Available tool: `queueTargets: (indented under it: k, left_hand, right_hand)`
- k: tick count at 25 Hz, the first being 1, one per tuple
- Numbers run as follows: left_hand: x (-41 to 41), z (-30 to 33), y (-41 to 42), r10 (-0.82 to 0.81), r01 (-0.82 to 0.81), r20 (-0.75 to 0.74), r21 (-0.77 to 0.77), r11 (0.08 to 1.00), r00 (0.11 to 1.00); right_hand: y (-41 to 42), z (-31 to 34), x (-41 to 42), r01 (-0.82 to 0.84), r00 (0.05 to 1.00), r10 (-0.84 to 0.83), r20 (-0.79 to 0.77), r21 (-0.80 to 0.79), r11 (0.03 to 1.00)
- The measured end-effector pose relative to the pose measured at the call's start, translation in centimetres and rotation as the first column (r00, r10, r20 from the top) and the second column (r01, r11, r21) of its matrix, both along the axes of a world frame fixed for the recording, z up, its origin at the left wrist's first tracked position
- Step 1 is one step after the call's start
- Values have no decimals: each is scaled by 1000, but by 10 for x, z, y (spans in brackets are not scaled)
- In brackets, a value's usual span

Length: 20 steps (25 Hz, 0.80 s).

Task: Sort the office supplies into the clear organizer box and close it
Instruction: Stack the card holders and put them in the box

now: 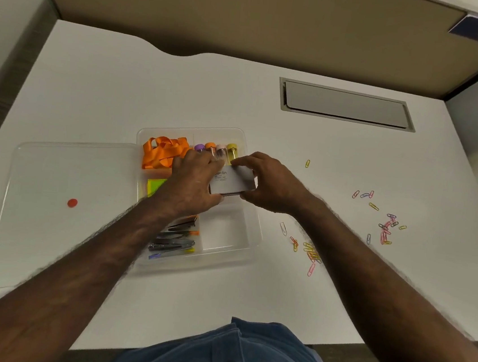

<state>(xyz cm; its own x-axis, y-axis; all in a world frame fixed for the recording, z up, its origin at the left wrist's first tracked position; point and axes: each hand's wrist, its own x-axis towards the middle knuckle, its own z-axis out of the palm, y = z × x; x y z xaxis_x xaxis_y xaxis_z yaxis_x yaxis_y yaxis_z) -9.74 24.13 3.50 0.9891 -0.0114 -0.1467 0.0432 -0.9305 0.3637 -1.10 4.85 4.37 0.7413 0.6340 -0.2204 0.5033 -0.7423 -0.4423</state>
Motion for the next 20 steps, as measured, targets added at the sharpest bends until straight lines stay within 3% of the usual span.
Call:
queueTargets:
  k: [6,10,15,20]
  left_hand:
    - [-6,-5,4,-6,7,-35,22,1000,999]
    - [-8,-6,0,5,-4,-51,28,1000,999]
    - [-12,-7,-6,44,-44,-14,-7,999,999]
    - [-20,-1,-27,74,-62,89,-132,989,993]
  right_hand:
    - [9,-6,-3,-83,972,114,204,-156,984]
    - [15,-11,-4,-115,967,150,205,-175,978]
    - [11,-10,0,-123,976,140,169,-107,987]
    - [-19,-3,-3,-31,989,20,148,75,997]
